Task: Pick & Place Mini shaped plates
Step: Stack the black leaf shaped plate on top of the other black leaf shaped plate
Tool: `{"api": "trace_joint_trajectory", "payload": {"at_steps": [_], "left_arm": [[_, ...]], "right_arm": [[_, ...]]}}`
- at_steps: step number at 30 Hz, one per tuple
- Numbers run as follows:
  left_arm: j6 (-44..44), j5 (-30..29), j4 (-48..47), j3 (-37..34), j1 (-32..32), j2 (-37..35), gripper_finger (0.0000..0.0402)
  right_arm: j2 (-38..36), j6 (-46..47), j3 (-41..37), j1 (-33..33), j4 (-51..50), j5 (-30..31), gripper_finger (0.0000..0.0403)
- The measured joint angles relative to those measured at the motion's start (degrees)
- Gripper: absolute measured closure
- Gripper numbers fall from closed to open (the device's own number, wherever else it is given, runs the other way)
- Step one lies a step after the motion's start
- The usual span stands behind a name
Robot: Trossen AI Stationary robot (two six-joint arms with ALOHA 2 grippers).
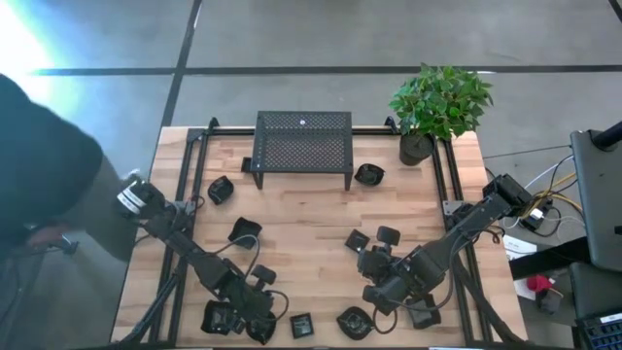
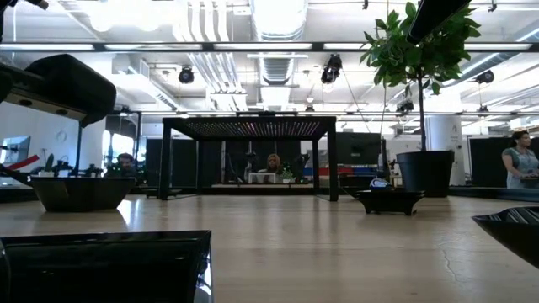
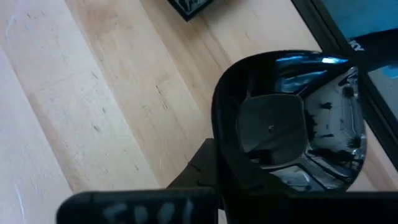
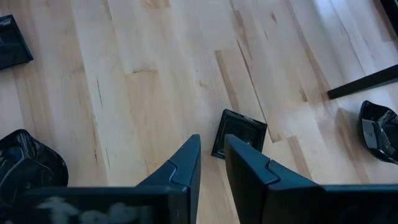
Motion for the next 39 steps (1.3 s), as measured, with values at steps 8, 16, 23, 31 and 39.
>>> {"api": "trace_joint_trajectory", "payload": {"at_steps": [8,16,23,31,39], "left_arm": [[-0.6,-2.3,-1.2,0.0,0.7,-2.8,0.0401],[-2.1,-4.9,-2.5,0.0,2.4,-5.8,0.0401],[-6.4,-6.7,-3.4,0.0,4.4,-7.2,0.0401],[-11.2,-11.4,-4.7,0.0,6.1,-8.6,0.0401],[-17.1,-22.3,-6.2,0.0,7.6,-10.3,0.0401]], "right_arm": [[0.0,0.0,0.0,0.0,0.0,0.0,0.0335],[0.0,-0.3,0.0,0.0,0.0,0.0,0.0335],[0.0,-1.2,0.0,0.0,0.0,0.0,0.0335],[0.0,-1.6,0.0,0.0,0.0,0.0,0.0335],[0.0,-1.6,0.0,0.0,0.0,1.6,0.0335]]}}
